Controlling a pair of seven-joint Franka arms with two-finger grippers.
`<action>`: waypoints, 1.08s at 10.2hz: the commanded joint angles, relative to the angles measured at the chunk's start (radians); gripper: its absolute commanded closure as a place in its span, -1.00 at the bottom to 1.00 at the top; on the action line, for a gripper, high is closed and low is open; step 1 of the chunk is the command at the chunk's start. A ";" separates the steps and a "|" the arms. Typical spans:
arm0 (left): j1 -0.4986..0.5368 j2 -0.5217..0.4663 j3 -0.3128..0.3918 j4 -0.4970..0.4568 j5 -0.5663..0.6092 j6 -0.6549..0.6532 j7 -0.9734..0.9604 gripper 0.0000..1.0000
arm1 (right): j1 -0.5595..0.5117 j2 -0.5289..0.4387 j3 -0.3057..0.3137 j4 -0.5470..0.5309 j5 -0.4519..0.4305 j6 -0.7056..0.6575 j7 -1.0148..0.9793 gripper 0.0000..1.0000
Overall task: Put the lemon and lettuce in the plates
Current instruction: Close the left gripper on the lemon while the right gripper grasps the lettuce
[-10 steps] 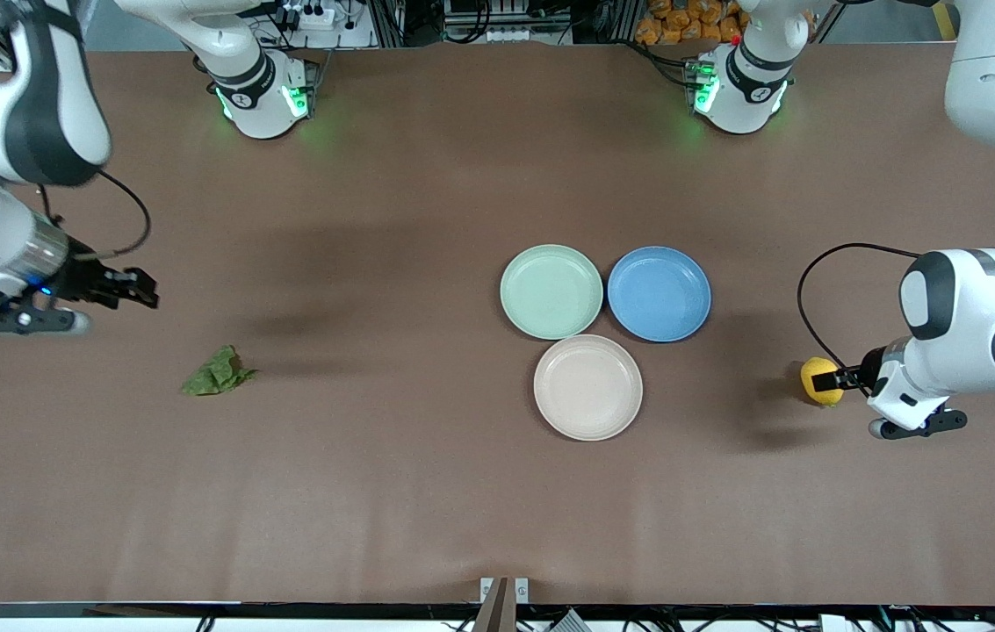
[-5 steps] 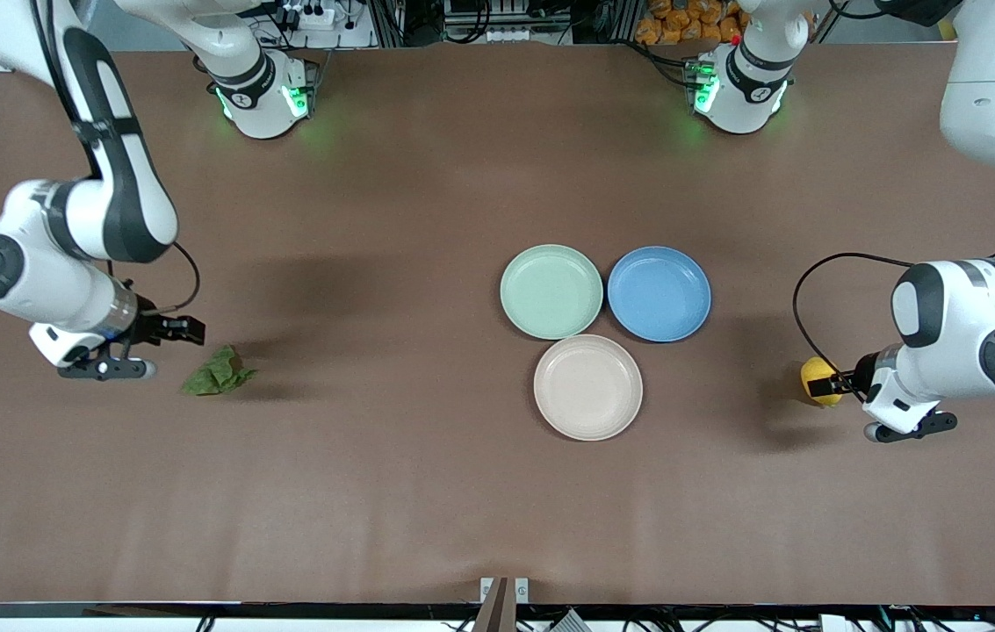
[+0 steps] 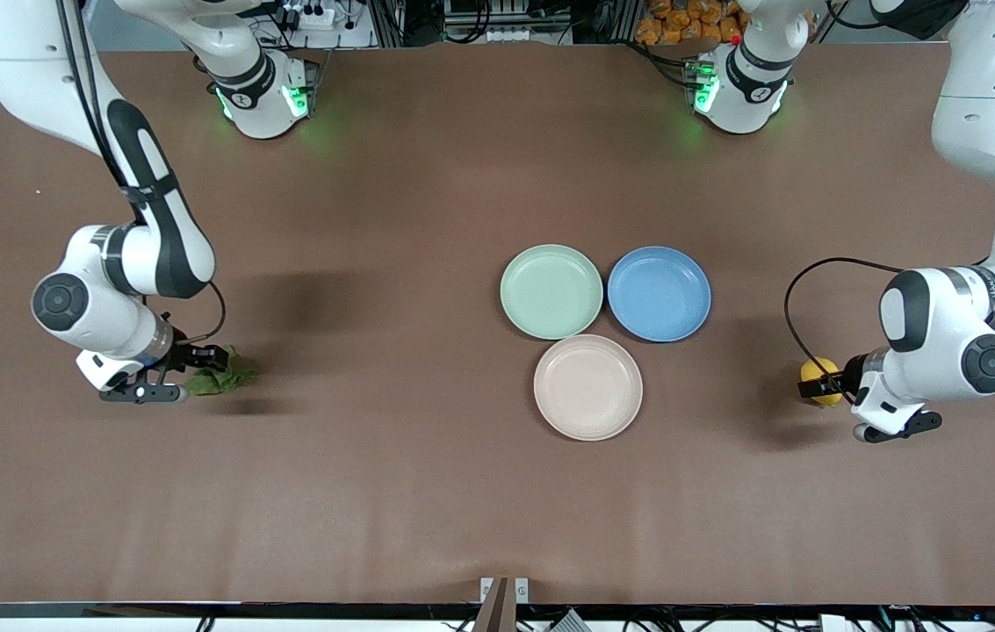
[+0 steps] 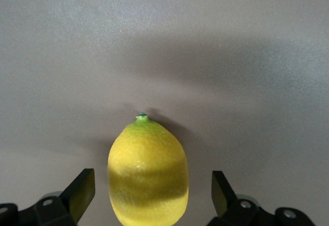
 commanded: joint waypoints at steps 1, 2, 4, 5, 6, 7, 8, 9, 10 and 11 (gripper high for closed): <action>-0.004 0.014 -0.004 -0.003 0.026 0.017 -0.044 -1.00 | -0.008 0.054 0.005 0.010 0.016 0.066 -0.006 -0.53; -0.003 0.015 -0.004 0.001 0.025 0.018 -0.045 -1.00 | -0.008 0.071 0.005 0.010 0.016 0.095 -0.006 -0.50; 0.005 0.020 -0.004 -0.002 0.026 0.018 -0.041 0.99 | -0.008 0.091 0.005 0.010 0.016 0.122 -0.006 -0.21; 0.005 0.020 -0.004 -0.002 0.026 0.018 -0.041 1.00 | -0.008 0.097 0.005 0.010 0.016 0.126 -0.006 0.16; -0.001 0.017 -0.004 0.004 0.026 0.017 -0.044 1.00 | -0.008 0.096 0.005 0.013 0.016 0.123 -0.007 0.73; -0.001 0.011 -0.004 0.009 0.025 0.018 -0.047 1.00 | -0.008 0.093 0.005 0.018 0.016 0.113 -0.009 1.00; -0.001 -0.009 -0.012 0.021 0.007 0.017 -0.050 1.00 | -0.008 0.086 0.005 0.018 0.016 0.111 -0.010 1.00; -0.004 -0.017 -0.021 0.035 0.000 0.018 -0.083 1.00 | -0.008 0.080 0.006 0.020 0.016 0.110 -0.012 1.00; -0.013 -0.014 -0.033 0.049 0.002 0.018 -0.122 1.00 | -0.005 0.070 0.006 0.024 0.016 0.100 -0.010 1.00; -0.036 -0.017 -0.035 0.056 0.002 0.018 -0.154 1.00 | -0.003 0.056 0.008 0.053 0.016 0.037 -0.009 1.00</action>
